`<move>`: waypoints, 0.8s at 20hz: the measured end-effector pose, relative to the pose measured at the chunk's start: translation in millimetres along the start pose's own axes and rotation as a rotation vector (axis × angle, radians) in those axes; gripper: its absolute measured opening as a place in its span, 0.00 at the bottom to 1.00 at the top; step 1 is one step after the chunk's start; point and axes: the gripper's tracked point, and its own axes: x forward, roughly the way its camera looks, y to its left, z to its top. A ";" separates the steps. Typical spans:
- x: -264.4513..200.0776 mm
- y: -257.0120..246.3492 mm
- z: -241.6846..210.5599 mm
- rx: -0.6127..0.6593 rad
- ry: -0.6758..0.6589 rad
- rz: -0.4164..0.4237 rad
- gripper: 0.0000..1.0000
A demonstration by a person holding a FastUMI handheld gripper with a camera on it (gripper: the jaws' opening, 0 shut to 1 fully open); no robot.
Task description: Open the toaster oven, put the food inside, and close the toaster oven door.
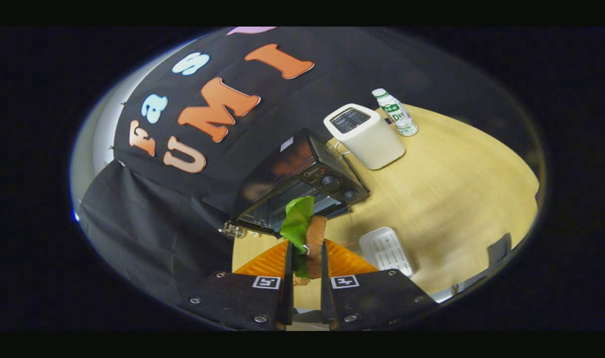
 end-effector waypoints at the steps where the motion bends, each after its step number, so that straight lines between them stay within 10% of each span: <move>1: 9.4 3.2 -2.3 0.028 -0.037 0.005 0.22; 16: 162.7 21.1 -21.6 0.467 -0.325 0.056 0.22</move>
